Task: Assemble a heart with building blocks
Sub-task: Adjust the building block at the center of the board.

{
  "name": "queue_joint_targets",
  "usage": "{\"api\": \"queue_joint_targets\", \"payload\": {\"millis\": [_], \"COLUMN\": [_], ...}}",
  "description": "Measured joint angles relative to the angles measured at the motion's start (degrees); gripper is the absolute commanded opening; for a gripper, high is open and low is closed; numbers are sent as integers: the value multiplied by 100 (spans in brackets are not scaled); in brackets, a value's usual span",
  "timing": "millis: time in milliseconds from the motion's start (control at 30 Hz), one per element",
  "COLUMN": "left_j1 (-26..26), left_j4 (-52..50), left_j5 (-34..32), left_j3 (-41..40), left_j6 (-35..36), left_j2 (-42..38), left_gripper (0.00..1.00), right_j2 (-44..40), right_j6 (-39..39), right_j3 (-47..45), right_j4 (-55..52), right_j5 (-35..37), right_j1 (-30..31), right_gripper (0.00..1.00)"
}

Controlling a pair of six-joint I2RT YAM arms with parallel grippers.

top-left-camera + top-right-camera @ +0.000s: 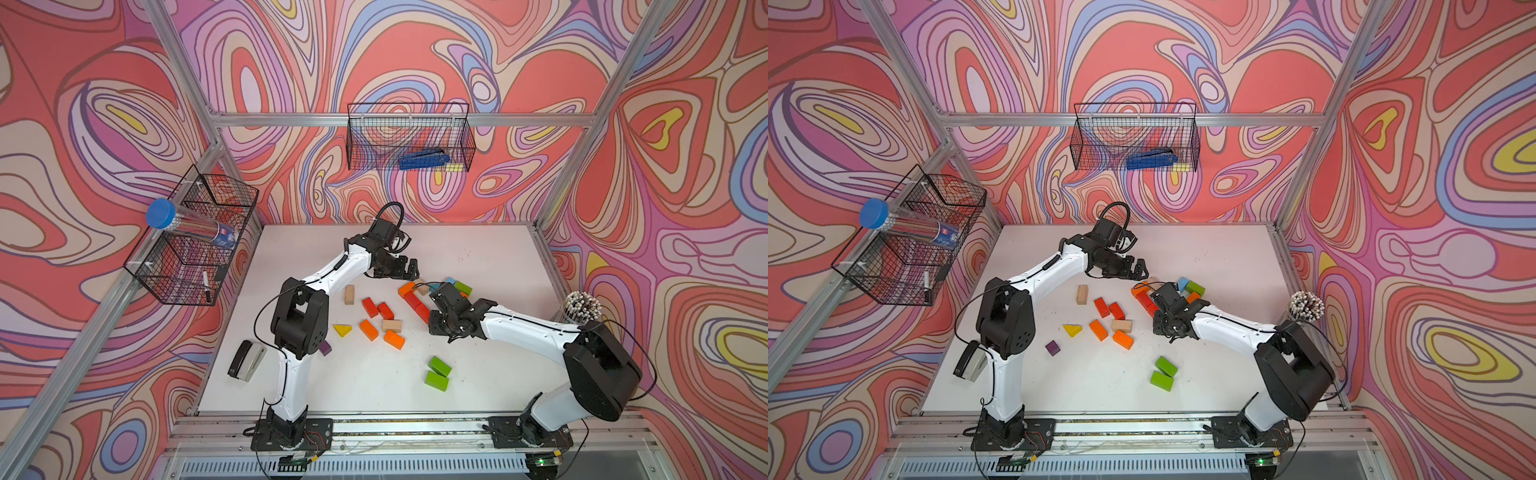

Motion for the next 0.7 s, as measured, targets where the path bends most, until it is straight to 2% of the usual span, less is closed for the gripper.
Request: {"api": "queue_joint_targets", "payload": {"millis": [167, 267, 700], "left_j1": [0, 0, -31], "left_j4": [7, 13, 175], "left_j5": [61, 116, 476], "left_j3": [81, 85, 96], "left_j6": [-85, -125, -251], "left_j2": [372, 533, 833], "left_gripper": [100, 100, 100], "right_j2": [0, 0, 245], "right_j6": [79, 153, 431], "right_j3": [-17, -20, -20], "right_j4": [85, 85, 122], "right_j5": [20, 103, 310], "right_j1": [0, 0, 0], "right_gripper": [53, 56, 51]}}
